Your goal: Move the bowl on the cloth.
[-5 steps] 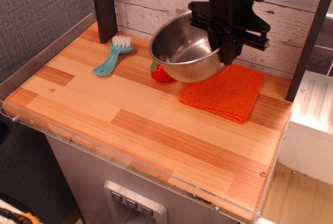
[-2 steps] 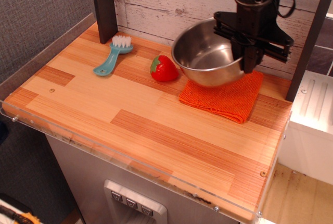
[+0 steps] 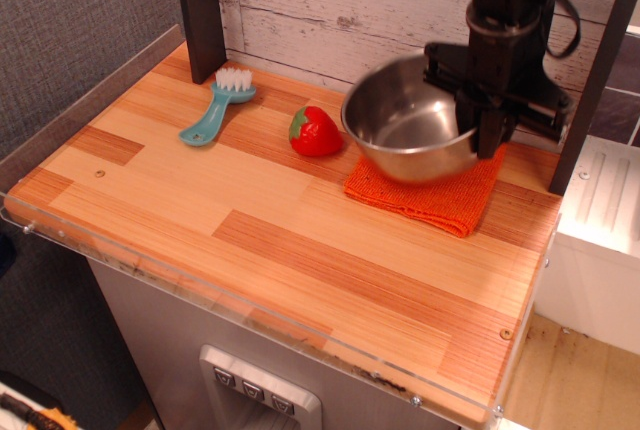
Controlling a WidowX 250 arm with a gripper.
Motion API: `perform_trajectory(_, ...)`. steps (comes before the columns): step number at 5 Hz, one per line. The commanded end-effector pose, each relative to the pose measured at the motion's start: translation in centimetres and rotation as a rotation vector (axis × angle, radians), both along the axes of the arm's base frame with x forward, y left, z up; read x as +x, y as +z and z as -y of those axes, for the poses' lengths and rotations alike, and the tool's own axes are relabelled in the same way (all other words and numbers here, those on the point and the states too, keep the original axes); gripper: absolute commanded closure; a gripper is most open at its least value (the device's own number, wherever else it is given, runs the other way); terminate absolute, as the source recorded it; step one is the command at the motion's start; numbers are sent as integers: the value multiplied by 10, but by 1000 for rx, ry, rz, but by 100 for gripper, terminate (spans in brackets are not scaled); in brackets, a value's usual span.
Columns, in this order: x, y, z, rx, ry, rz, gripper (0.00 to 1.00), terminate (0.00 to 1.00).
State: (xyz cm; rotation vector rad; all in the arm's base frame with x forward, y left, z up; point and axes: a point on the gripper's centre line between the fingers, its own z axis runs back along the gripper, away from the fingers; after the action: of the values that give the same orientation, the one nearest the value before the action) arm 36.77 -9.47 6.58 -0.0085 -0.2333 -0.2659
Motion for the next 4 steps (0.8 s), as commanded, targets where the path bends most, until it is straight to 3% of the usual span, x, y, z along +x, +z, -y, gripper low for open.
perform_trajectory(1, 0, 6, -12, 26, 13, 15, 100, 0)
perform_trajectory(2, 0, 7, -14, 4, 12, 10, 0, 0)
perform_trajectory(4, -5, 22, -13, -60, 8, 43, 0, 0)
